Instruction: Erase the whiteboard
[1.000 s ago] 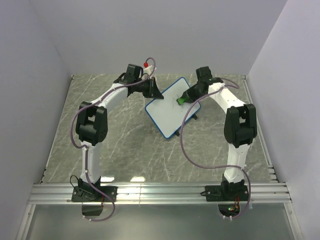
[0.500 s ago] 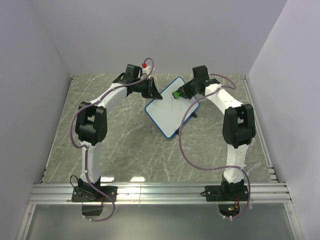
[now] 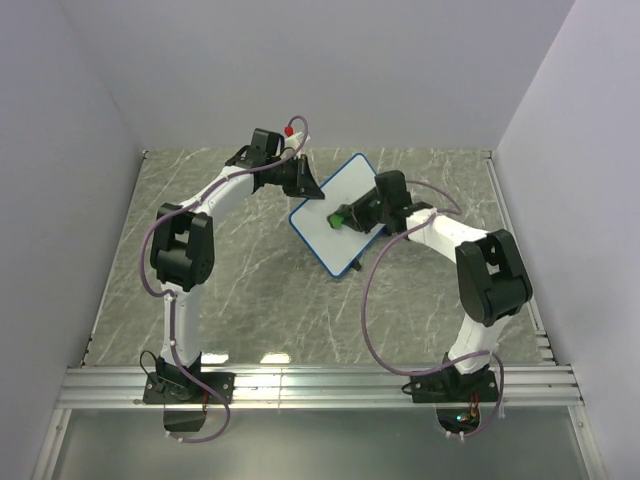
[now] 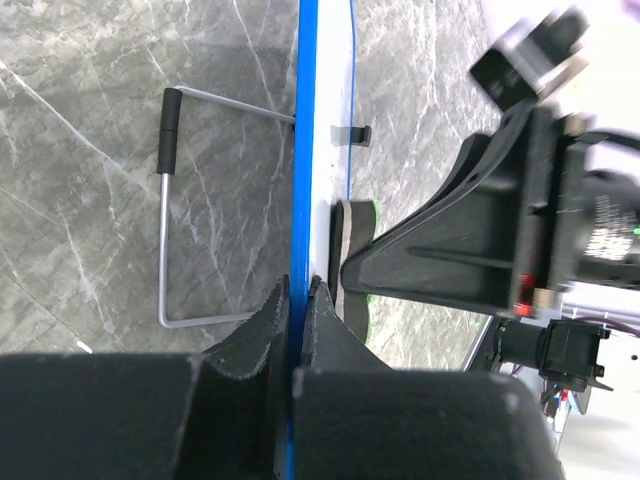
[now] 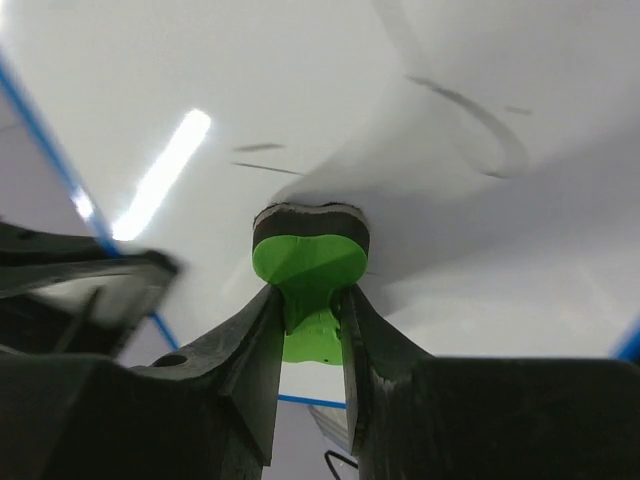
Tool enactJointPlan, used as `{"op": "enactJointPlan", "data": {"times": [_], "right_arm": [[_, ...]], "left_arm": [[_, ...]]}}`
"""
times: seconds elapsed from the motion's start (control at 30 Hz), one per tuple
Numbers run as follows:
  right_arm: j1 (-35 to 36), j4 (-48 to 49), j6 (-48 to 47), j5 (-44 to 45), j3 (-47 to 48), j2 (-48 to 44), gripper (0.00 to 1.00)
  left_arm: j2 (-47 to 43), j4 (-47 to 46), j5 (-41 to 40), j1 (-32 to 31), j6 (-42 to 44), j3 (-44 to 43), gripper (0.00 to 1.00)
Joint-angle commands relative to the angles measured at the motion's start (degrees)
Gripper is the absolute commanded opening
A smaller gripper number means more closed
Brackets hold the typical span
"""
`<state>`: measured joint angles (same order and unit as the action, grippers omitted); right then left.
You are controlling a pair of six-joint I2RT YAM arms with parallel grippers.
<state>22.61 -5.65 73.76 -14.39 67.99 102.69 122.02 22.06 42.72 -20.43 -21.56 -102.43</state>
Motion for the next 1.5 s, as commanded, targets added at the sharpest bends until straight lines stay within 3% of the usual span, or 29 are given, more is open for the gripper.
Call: {"op": "enactJointPlan", "data": {"times": [0.0,0.23,0.43,0.67,0.83,1.03,1.23,1.47], "right_arm": [[-0.99,-3.84,-0.89,0.77,-8.47,1.02,0.00],[-3.36,-6.56,-3.00,2.18,-9.46,1.89,0.00],[-3.45,-11.39,-4.50,1.83,6.96,8.73,0.00],[-4.06,-13.60,-4.06,-1.08,32.87,17.62,0.00],[-5.03,-17.63,-4.50,-1.08,40.03,21.67,0.00],[-6.35,-15.63,-5.90,1.47,25.91,15.98,0.00],[-9.07,-10.00,-6.25,2.79,2.63,8.67,0.00],[-9.16,-7.27,-7.14,1.74,-2.25,7.26,0.00]], "left_arm": [[-1.43,5.53,-5.10,-0.76,3.63,1.44,0.00],[-2.31,4.74,-4.14,0.12,3.02,2.59,0.00],[-2.48,4.48,-3.96,0.12,2.93,3.03,0.00],[-3.36,4.13,-4.14,0.12,3.28,4.78,0.00],[-3.71,4.57,-4.49,0.21,3.54,4.52,0.00],[-3.80,4.57,-4.49,0.91,3.63,4.43,0.00],[-3.80,4.39,-4.14,1.53,3.28,4.52,0.00],[-2.66,4.39,-3.61,1.53,3.10,3.82,0.00]]}}
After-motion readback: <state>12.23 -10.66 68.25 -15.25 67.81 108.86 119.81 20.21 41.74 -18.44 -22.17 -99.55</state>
